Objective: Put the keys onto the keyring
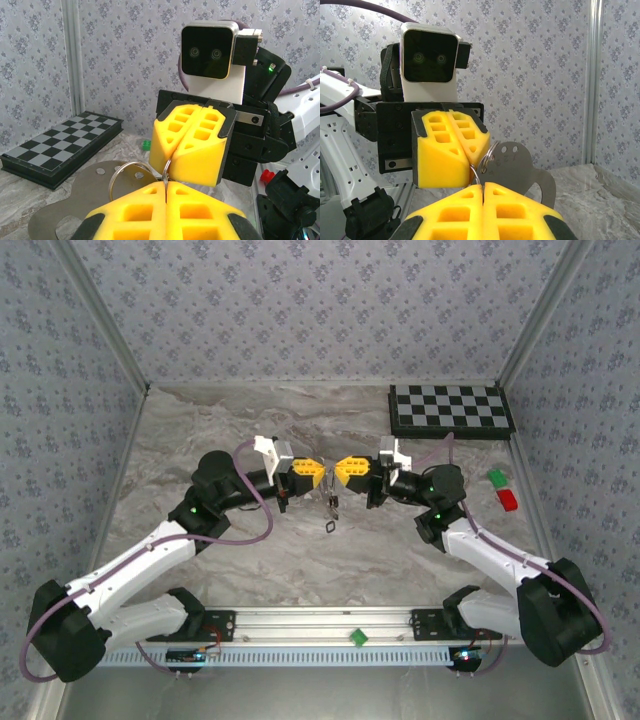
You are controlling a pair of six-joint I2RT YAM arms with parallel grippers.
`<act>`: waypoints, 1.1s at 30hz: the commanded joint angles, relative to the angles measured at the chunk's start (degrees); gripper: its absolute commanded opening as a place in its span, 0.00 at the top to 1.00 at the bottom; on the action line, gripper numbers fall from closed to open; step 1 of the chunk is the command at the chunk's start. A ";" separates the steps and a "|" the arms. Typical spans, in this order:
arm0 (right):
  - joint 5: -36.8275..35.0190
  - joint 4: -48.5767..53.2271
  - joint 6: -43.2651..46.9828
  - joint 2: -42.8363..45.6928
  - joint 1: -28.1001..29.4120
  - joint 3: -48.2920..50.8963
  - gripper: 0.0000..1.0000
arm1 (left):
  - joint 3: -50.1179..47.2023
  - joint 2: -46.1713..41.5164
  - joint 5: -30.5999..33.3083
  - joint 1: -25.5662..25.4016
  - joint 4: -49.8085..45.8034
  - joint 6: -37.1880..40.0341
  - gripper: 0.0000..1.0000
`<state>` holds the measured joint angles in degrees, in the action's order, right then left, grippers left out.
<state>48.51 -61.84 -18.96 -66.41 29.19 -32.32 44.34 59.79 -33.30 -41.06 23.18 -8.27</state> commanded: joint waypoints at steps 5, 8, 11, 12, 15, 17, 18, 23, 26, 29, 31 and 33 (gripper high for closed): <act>0.60 -0.75 0.99 0.05 0.43 -1.79 1.00 | 2.33 0.20 -0.74 -0.19 2.98 -0.43 1.00; 0.71 -0.74 0.97 0.14 0.42 -1.74 1.00 | 2.19 0.01 -0.33 -0.21 2.84 -0.25 1.00; 0.73 -0.81 1.01 0.23 0.36 -1.79 1.00 | 2.23 -0.11 0.23 -0.24 2.51 -0.01 1.00; 0.71 -0.77 1.01 0.23 0.43 -1.79 1.00 | 2.16 -0.11 0.38 -0.17 2.43 0.08 1.00; 0.73 -0.69 0.96 0.23 0.43 -1.78 1.00 | 2.17 -0.03 0.21 -0.25 2.42 0.10 1.00; 0.53 -0.72 1.07 0.23 0.35 -1.70 1.00 | 2.10 -0.02 0.41 -0.19 2.38 0.16 1.00; 0.40 -0.71 1.11 0.23 0.34 -1.62 1.00 | 2.10 -0.10 0.41 -0.21 2.33 0.27 1.00; 0.35 -0.70 1.06 0.23 0.34 -1.66 1.00 | 2.03 -0.11 0.17 -0.18 2.35 0.36 1.00; 0.27 -0.63 1.03 0.13 0.34 -1.70 1.00 | 2.07 0.08 0.27 -0.20 2.22 0.45 1.00; 0.31 -0.60 1.12 0.14 0.34 -1.65 1.00 | 2.06 0.06 0.60 -0.23 2.13 0.54 1.00; 0.51 -0.63 1.09 0.08 0.34 -1.69 1.00 | 2.07 0.15 0.52 -0.24 2.14 0.49 1.00; 0.70 -0.61 1.01 0.07 0.43 -1.78 1.00 | 2.09 0.19 0.51 -0.23 2.06 0.57 1.00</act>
<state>48.49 -61.84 -18.57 -66.41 29.30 -32.32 44.34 59.79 -32.99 -41.06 23.14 -8.19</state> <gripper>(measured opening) 0.038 0.045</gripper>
